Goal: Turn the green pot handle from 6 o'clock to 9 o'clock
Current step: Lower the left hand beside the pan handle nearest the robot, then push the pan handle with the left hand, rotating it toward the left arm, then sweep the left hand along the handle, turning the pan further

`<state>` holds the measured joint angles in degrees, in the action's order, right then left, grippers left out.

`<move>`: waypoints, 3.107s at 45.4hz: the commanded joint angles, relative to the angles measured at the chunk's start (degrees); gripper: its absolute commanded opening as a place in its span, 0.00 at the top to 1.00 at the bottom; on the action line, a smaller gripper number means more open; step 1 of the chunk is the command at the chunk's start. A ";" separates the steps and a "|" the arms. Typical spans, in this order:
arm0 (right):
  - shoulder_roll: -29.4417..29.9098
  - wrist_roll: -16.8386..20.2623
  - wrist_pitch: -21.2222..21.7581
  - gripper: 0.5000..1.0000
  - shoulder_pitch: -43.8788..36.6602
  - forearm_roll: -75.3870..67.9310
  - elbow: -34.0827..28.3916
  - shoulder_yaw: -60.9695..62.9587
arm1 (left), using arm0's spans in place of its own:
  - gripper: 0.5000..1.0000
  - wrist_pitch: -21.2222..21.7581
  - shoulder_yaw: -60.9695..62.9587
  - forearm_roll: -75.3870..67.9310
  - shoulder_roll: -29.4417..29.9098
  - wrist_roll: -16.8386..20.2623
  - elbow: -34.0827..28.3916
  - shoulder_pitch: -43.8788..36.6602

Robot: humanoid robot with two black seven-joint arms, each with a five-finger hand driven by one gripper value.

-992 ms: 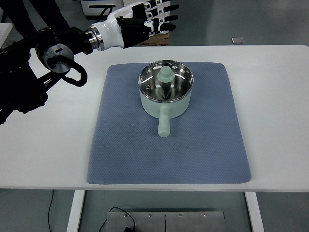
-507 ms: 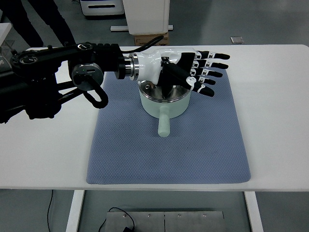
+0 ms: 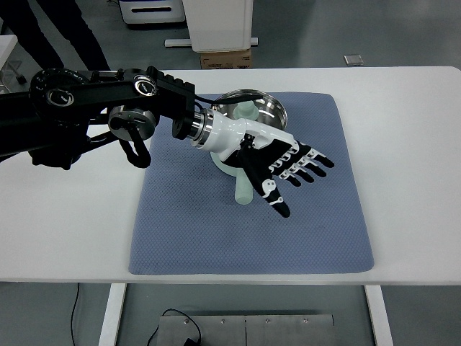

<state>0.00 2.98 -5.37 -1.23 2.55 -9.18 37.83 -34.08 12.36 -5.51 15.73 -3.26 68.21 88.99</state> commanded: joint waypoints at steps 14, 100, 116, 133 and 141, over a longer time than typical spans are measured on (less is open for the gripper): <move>0.00 0.01 0.01 0.00 0.00 0.00 0.04 -0.04 | 0.00 -0.47 3.20 -6.88 1.06 0.27 -0.36 -0.21; 0.00 0.01 0.01 0.00 0.00 0.00 0.04 0.05 | 0.00 -0.92 8.12 -15.24 9.14 0.19 -0.45 2.07; 0.00 0.01 0.01 0.00 0.00 0.00 0.04 0.05 | 0.00 -0.92 11.28 -16.47 10.46 0.19 -0.36 3.74; 0.00 0.01 0.01 0.00 0.00 0.00 0.04 0.05 | 0.00 -0.92 14.36 -16.91 12.04 0.10 -0.63 5.06; 0.00 0.01 0.01 0.00 0.00 0.00 0.04 0.05 | 0.00 -0.92 14.80 -17.96 12.57 0.10 -1.68 5.06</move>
<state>0.00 2.99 -5.37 -1.23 2.55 -9.18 37.84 -35.00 27.15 -23.25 28.26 -3.17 67.21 94.04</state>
